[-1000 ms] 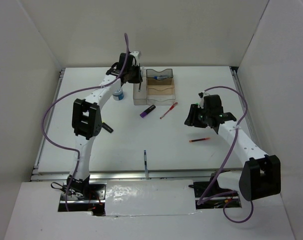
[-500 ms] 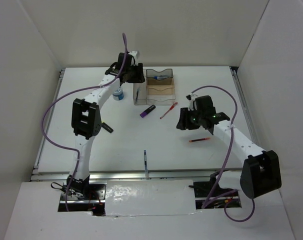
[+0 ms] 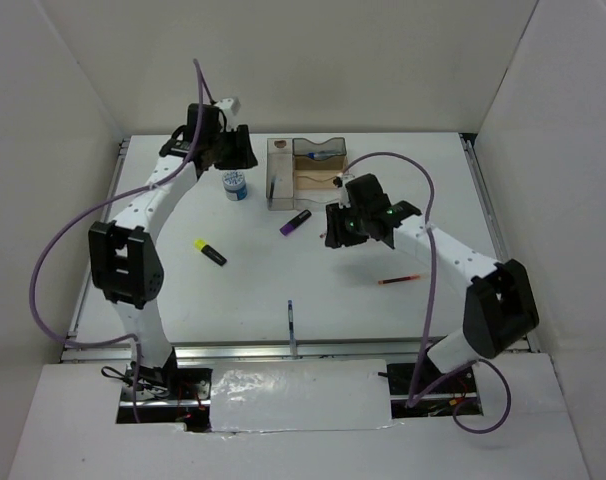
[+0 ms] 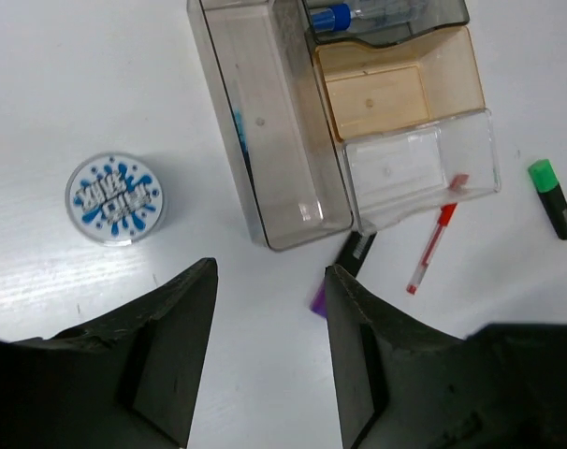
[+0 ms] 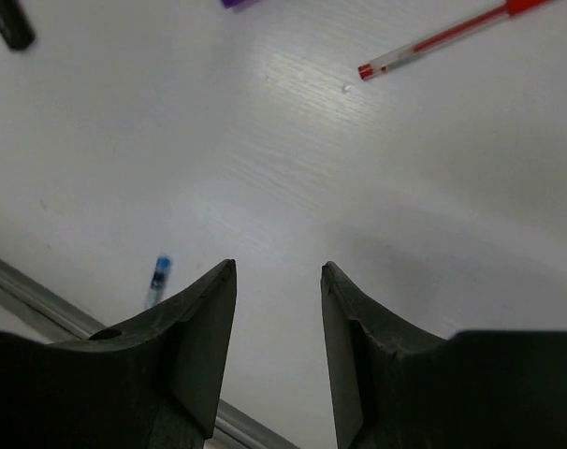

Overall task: Sort the stationery into containers
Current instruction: Grab a piece of stationery with the right arm

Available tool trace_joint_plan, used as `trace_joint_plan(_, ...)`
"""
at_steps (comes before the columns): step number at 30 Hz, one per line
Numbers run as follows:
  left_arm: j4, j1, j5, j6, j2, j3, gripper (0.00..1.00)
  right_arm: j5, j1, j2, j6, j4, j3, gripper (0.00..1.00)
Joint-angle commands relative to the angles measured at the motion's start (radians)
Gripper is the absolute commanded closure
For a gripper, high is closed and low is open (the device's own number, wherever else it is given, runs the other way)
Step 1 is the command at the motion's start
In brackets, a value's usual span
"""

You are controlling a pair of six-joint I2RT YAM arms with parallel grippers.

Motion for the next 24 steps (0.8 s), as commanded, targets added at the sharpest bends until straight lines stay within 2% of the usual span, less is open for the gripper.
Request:
trace_joint_plan(1,0.037,0.012,0.021,0.008,-0.120,-0.097,0.39,0.114,-0.010,0.100,0.282,-0.043,0.122,0.51)
trace_joint_plan(2,0.037,0.023,0.021,0.001,-0.154,-0.117,0.38,0.134,-0.008,0.125,0.378,-0.048,0.141,0.51)
trace_joint_plan(5,0.028,0.050,0.028,-0.009,-0.206,-0.167,0.38,0.212,0.001,0.214,0.532,-0.079,0.230,0.51)
trace_joint_plan(12,0.011,0.125,0.075,-0.023,-0.276,-0.240,0.38,0.375,0.010,0.459,0.776,-0.223,0.426,0.53)
trace_joint_plan(18,0.012,0.162,0.121,-0.030,-0.282,-0.269,0.38,0.455,0.019,0.542,0.862,-0.238,0.445,0.57)
trace_joint_plan(24,0.022,0.179,0.143,-0.030,-0.286,-0.289,0.38,0.470,0.015,0.576,0.885,-0.231,0.463,0.52)
